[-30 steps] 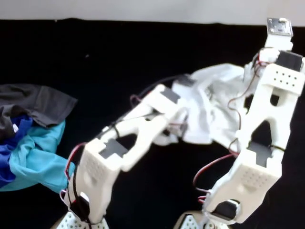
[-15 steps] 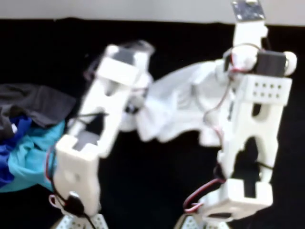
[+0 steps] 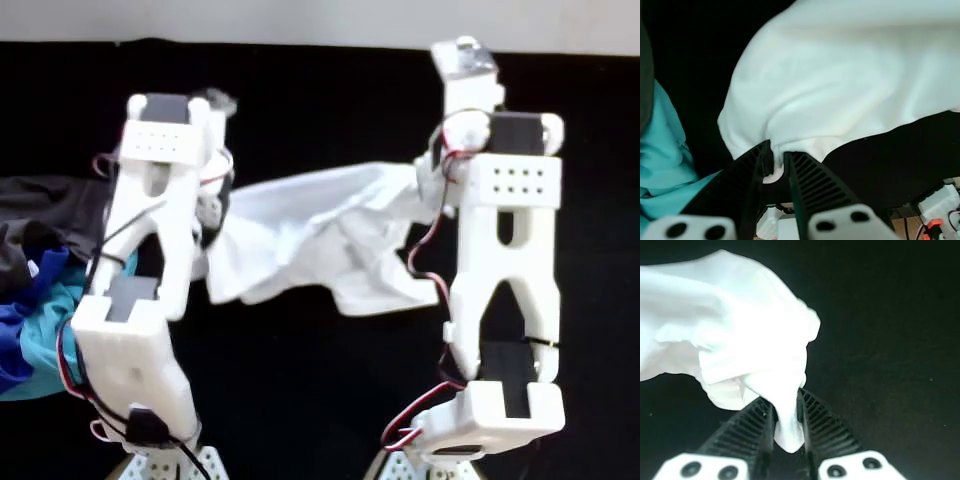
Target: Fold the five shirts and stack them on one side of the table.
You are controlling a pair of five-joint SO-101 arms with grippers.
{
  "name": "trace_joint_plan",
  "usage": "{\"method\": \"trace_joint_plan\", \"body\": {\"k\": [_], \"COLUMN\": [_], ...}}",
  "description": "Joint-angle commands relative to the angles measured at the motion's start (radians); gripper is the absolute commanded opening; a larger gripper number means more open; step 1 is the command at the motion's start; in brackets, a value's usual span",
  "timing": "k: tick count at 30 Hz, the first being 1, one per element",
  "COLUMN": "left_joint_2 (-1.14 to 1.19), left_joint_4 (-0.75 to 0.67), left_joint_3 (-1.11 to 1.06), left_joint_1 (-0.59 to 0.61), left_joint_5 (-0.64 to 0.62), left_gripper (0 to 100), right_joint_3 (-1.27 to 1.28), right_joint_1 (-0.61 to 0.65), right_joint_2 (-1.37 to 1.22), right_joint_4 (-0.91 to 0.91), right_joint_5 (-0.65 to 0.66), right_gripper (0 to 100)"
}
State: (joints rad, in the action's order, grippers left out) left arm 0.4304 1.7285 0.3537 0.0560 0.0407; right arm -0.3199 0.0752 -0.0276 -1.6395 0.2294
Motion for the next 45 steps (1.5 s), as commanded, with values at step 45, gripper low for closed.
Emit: {"method": "trace_joint_plan", "body": {"k": [45], "left_joint_2": [-0.312], "left_joint_4": [-0.718], "left_joint_3": [-0.862], "left_joint_1": [-0.093], "left_joint_5": [0.106], "left_gripper": [21], "right_joint_3": [0.077], "right_joint_1": [-0.024], "right_joint_2": [0.039], "right_joint_4": [0.171], "right_joint_5": [-0.003], "right_gripper": [0.6]}}
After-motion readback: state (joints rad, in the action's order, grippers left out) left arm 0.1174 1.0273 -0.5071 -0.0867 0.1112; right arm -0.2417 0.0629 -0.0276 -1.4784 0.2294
